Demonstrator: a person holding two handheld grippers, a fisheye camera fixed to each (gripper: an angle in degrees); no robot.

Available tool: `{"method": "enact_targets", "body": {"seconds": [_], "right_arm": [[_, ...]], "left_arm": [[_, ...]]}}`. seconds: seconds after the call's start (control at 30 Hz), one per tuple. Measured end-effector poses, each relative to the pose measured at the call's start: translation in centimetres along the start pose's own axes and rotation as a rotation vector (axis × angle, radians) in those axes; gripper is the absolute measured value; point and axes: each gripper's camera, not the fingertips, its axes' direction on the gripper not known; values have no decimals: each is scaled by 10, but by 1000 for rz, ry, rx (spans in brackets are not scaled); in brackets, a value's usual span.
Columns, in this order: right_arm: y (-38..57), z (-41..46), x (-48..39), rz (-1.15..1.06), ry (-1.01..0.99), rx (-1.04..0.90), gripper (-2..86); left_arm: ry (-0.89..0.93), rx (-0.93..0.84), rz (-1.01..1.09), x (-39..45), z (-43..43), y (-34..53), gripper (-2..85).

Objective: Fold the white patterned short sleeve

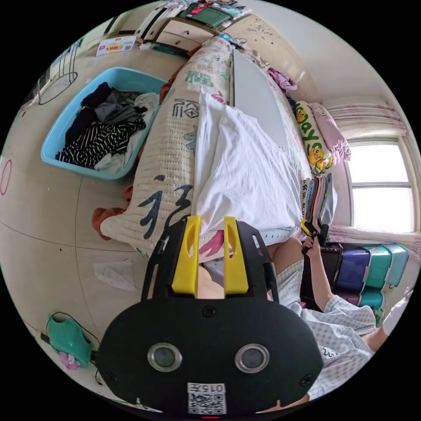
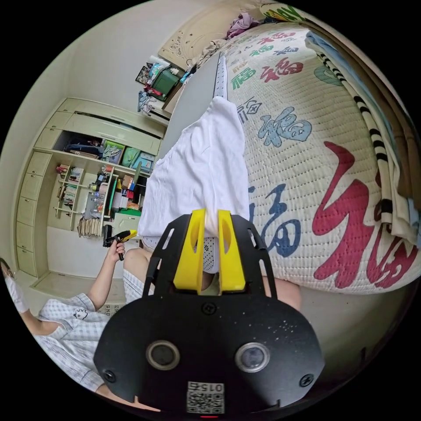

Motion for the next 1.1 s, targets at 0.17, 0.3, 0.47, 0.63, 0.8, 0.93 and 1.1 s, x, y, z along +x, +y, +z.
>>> {"method": "enact_targets", "body": {"seconds": [0.17, 0.3, 0.47, 0.63, 0.8, 0.93, 1.1], "right_arm": [[15, 9, -3, -18, 71, 2, 22], [24, 10, -10, -35, 149, -19, 9], [38, 6, -13, -37, 181, -8, 2], [47, 11, -11, -9, 161, -10, 1], [58, 11, 3, 71, 76, 29, 1], [65, 7, 7, 134, 43, 47, 1], [64, 7, -2, 168, 46, 10, -1]], "left_arm": [[96, 9, -33, -22, -4, 6, 15], [116, 73, -50, -33, -15, 17, -7], [94, 98, -67, -43, -22, 27, -8], [90, 131, -37, -43, -26, 32, 7], [260, 150, -79, -59, -19, 26, 91], [257, 113, -61, -52, -9, 19, 95], [54, -65, -52, -30, 20, 0, 87]]}}
